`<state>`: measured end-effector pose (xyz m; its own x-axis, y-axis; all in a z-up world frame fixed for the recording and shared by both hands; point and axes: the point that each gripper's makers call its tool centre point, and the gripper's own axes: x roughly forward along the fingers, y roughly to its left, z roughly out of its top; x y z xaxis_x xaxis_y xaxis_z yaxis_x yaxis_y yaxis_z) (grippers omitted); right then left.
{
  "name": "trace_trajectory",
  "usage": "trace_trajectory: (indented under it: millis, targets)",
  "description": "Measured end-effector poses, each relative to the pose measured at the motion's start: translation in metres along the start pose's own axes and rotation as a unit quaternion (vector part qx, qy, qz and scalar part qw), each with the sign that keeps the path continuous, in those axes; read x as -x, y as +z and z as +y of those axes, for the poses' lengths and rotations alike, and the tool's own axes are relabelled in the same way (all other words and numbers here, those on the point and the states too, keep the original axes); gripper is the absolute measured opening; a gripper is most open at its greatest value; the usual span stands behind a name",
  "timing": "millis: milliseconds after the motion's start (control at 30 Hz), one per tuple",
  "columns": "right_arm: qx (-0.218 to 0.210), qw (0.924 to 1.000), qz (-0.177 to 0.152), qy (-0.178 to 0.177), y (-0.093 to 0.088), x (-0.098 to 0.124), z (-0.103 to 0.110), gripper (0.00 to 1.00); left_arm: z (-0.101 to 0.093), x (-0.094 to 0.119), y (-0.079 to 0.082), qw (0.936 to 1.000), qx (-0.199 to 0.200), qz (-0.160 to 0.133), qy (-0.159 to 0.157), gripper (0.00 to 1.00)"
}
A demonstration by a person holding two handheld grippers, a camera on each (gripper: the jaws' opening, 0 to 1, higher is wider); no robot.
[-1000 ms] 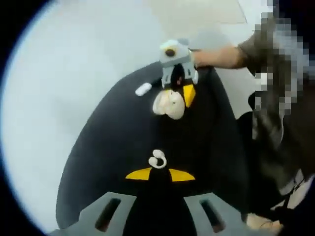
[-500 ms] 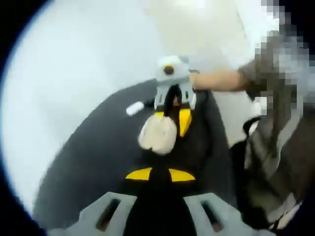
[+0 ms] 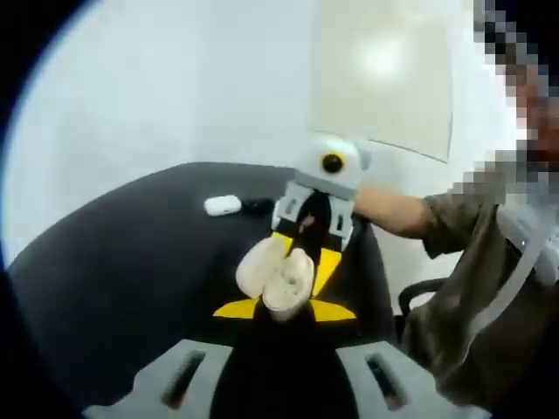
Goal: Pick up three earphones and place each one into its charging case using tactile feedback, ensure that each earphone is properly inserted and securely positioned inside the case.
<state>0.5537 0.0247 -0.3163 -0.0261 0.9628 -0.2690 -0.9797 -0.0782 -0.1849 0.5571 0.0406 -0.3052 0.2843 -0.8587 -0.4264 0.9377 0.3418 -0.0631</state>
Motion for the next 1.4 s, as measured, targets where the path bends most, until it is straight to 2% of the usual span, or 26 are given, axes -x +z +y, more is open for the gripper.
trace_trajectory:
  millis: [100, 167, 267, 367, 433, 533, 633, 767, 867, 933, 967, 1033, 1067, 1100, 1133, 1233, 1367, 1400]
  targets:
    - [-0.041, 0.9992, 0.001, 0.001, -0.003, 0.0, -0.002, 0.22, -0.001, 0.001, 0.002, 1.0, -0.003, -0.005, 0.002, 0.17]
    - [-0.05, 0.9987, 0.003, -0.003, -0.004, 0.001, -0.006, 0.25, -0.002, 0.001, 0.002, 0.9999, -0.012, -0.004, 0.008, 0.16]
    - [-0.068, 0.9976, 0.001, 0.012, -0.003, 0.002, -0.001, 0.3, -0.003, 0.002, 0.001, 0.9993, -0.032, -0.007, 0.021, 0.16]
    - [-0.106, 0.9934, -0.03, 0.031, 0.009, 0.004, 0.004, 0.32, -0.004, 0.003, 0.0, 0.9982, -0.049, -0.009, 0.032, 0.16]
    - [-0.138, 0.9897, -0.031, 0.022, 0.009, 0.004, -0.001, 0.3, -0.005, 0.002, -0.001, 0.9978, -0.055, -0.008, 0.037, 0.16]
    - [-0.132, 0.9909, -0.024, 0.015, 0.007, 0.0, -0.003, 0.26, -0.007, 0.001, -0.003, 0.9975, -0.059, -0.002, 0.041, 0.15]
    - [-0.101, 0.9946, -0.018, 0.016, 0.006, -0.001, -0.001, 0.24, -0.008, -0.001, -0.005, 0.9965, -0.07, 0.011, 0.044, 0.14]
    - [-0.098, 0.9948, -0.019, 0.018, 0.007, 0.001, 0.001, 0.23, -0.008, 0.0, -0.008, 0.9948, -0.087, 0.022, 0.048, 0.13]
    - [-0.093, 0.9954, -0.018, 0.017, 0.006, 0.001, 0.001, 0.23, -0.007, 0.013, -0.002, 0.9943, -0.092, 0.014, 0.051, 0.14]
    - [-0.091, 0.9956, -0.017, 0.016, 0.006, 0.001, 0.001, 0.22, 0.0, 0.03, 0.006, 0.9908, -0.114, 0.014, 0.072, 0.15]
    - [-0.09, 0.9956, -0.017, 0.016, 0.006, 0.001, 0.001, 0.22, 0.004, 0.041, 0.008, 0.9885, -0.123, 0.02, 0.085, 0.16]
    - [-0.089, 0.9958, -0.016, 0.014, 0.006, 0.0, 0.001, 0.22, 0.016, 0.063, 0.006, 0.9799, -0.153, 0.049, 0.118, 0.15]
    - [-0.088, 0.9959, -0.016, 0.014, 0.006, 0.0, 0.001, 0.22, 0.022, 0.074, 0.001, 0.9749, -0.164, 0.069, 0.134, 0.14]
    - [-0.087, 0.996, -0.015, 0.013, 0.006, 0.0, 0.001, 0.22, 0.027, 0.087, -0.009, 0.9687, -0.174, 0.105, 0.143, 0.11]
    - [-0.086, 0.9961, -0.015, 0.012, 0.005, 0.0, 0.0, 0.22, 0.026, 0.093, -0.017, 0.9655, -0.181, 0.13, 0.134, 0.1]
    - [-0.086, 0.9961, -0.013, 0.01, 0.005, 0.0, 0.0, 0.22, 0.028, 0.099, -0.031, 0.9633, -0.167, 0.164, 0.132, 0.09]
    - [-0.084, 0.9964, -0.011, 0.008, 0.003, 0.0, 0.0, 0.22, 0.032, 0.091, -0.044, 0.9518, -0.195, 0.194, 0.136, 0.09]
    - [-0.084, 0.9964, -0.01, 0.007, 0.003, 0.0, 0.0, 0.22, 0.031, 0.086, -0.046, 0.9515, -0.196, 0.194, 0.135, 0.09]
